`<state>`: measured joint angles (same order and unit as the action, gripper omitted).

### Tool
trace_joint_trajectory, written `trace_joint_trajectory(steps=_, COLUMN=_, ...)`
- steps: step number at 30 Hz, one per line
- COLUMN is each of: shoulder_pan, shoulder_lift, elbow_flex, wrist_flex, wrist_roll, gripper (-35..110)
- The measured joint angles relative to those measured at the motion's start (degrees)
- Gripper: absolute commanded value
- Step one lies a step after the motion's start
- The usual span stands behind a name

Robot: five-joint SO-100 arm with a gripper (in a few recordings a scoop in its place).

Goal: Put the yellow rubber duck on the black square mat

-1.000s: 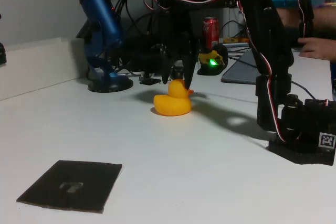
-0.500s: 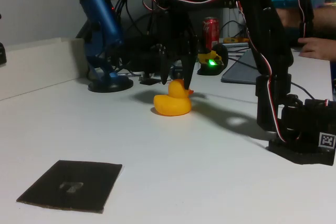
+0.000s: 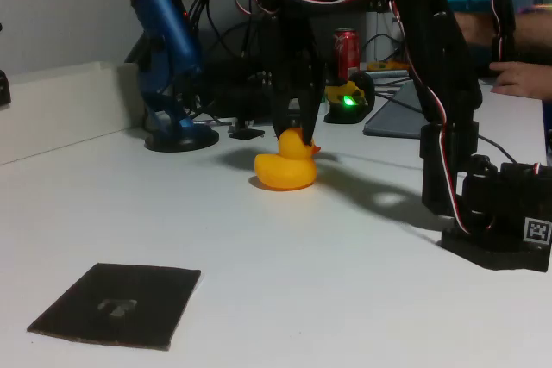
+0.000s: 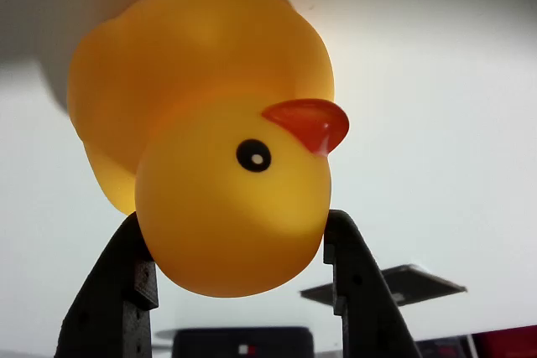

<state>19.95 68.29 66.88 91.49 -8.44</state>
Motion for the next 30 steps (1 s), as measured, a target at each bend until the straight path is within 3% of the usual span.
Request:
trace_joint_trajectory(steps=22, shoulder_pan=0.0, shoulder_lift=0.4, elbow_flex=0.0, wrist_flex=0.0, wrist_roll=0.0, gripper=9)
trace_joint_trajectory(steps=30, shoulder_pan=0.0, shoulder_lift=15.1, elbow_flex=0.0, wrist_flex=0.6, wrist_roll=0.0, gripper=9)
